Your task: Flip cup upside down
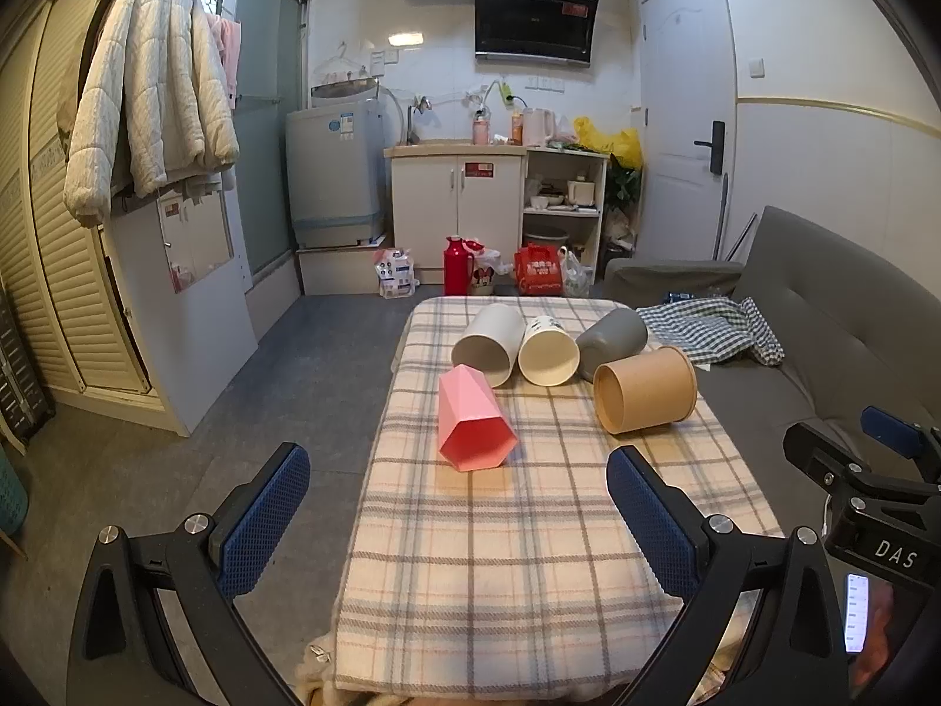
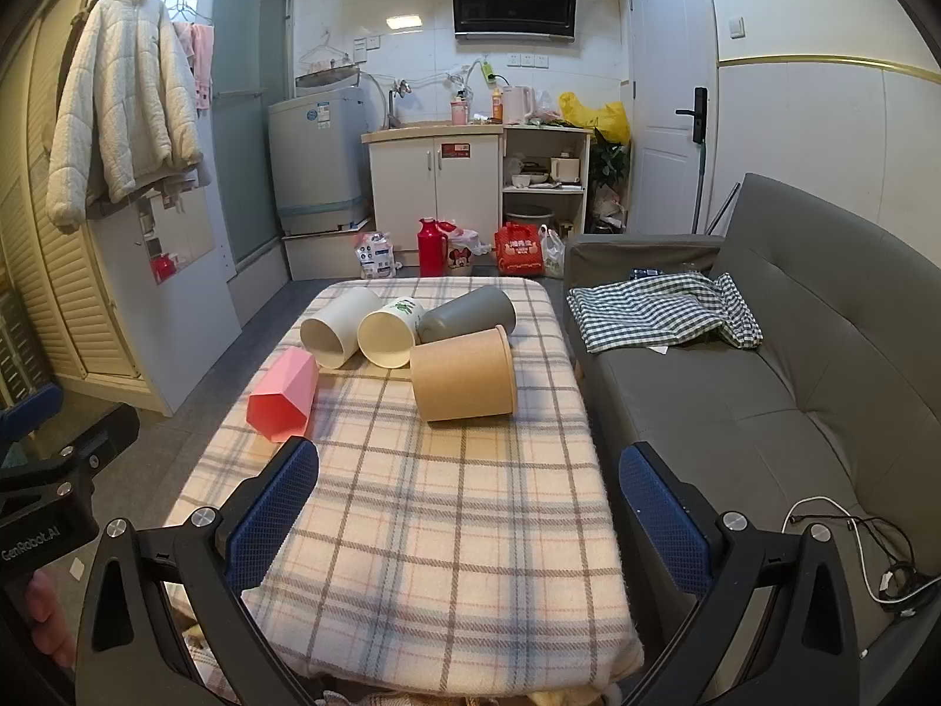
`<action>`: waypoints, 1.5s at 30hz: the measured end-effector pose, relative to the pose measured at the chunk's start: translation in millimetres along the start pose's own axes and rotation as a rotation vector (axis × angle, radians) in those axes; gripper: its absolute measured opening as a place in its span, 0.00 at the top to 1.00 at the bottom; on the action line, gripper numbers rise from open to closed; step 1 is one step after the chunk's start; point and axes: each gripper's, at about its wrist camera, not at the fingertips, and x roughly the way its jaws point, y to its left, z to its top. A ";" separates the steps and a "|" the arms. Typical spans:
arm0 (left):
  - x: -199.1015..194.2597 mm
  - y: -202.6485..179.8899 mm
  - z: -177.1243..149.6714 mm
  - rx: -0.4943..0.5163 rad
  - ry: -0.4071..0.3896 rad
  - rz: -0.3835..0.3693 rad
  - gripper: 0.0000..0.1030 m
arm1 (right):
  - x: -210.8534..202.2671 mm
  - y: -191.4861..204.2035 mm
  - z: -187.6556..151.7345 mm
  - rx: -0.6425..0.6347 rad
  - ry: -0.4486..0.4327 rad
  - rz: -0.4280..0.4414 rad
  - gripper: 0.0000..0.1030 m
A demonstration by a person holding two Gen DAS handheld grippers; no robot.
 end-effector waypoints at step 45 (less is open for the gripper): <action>-4.1 -1.6 -2.9 -0.015 0.013 -0.001 0.00 | 0.8 -0.5 -6.2 -0.001 0.009 0.000 0.00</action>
